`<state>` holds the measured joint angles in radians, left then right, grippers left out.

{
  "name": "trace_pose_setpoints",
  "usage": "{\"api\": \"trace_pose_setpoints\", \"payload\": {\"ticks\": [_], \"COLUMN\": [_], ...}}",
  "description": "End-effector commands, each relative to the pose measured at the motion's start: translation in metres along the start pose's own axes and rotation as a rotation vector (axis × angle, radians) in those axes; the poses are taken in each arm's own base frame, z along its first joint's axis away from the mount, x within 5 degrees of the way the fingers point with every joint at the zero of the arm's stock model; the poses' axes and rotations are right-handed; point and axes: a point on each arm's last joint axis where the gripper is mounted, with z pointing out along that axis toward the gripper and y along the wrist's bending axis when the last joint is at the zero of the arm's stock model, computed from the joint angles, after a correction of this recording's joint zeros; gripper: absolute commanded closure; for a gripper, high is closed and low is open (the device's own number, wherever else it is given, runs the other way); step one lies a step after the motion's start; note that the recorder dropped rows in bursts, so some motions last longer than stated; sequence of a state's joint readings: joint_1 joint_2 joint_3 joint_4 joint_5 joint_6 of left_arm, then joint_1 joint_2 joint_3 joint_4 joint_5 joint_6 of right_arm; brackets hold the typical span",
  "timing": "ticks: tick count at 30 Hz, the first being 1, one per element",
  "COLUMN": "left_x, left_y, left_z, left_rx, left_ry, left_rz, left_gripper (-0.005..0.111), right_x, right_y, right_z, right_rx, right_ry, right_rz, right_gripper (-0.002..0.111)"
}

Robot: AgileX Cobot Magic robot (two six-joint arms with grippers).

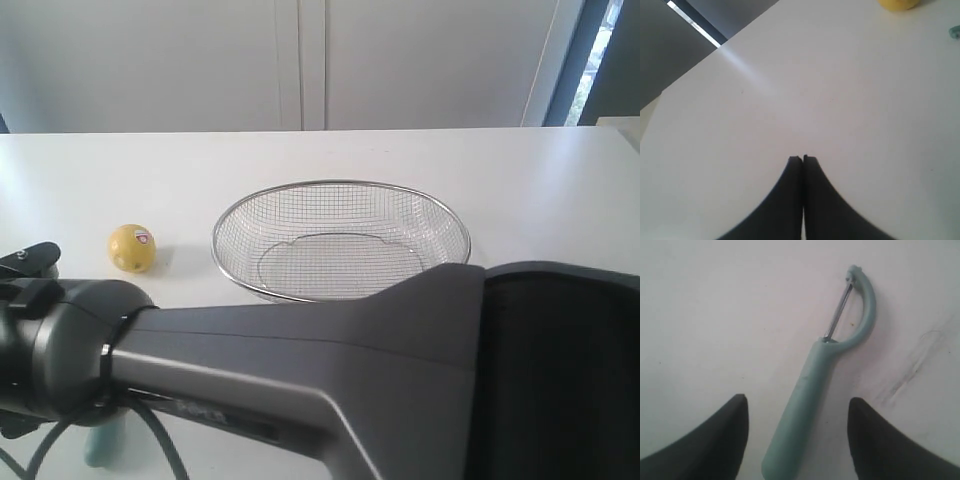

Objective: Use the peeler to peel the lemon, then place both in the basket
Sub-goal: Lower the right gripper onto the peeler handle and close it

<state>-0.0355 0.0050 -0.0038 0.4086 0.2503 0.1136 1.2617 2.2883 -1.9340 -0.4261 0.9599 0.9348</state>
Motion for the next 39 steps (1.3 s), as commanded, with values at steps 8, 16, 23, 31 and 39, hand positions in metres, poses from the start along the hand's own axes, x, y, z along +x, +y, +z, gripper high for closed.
{"api": "trace_pose_setpoints", "payload": {"ticks": [8,16,23,31,39], "left_x": [0.002,0.002,0.002,0.002,0.002], "left_y": [0.001,0.003,0.004,0.004,0.004], "left_z": [0.000,0.000,0.000,0.000,0.000], "left_rx": [-0.015,-0.041,-0.045,-0.045,-0.045], "left_ry": [0.009,0.016,0.017,0.017,0.017], "left_rz": [0.030,0.086,0.095,0.095,0.095], "left_gripper": [0.107,0.107,0.107,0.107,0.107], "right_x": [-0.003,-0.004,-0.003,-0.002,-0.003], "right_y": [-0.015,-0.019,-0.019,-0.023,-0.021], "right_z": [0.004,0.012,0.020,0.020,0.020], "right_rx": [0.093,0.024,-0.030,-0.005,-0.024], "right_ry": [0.036,0.074,0.070,0.091,0.086], "right_rz": [0.018,0.062,0.090,0.093,0.077], "right_gripper": [0.053,0.057,0.057,0.057,0.057]}}
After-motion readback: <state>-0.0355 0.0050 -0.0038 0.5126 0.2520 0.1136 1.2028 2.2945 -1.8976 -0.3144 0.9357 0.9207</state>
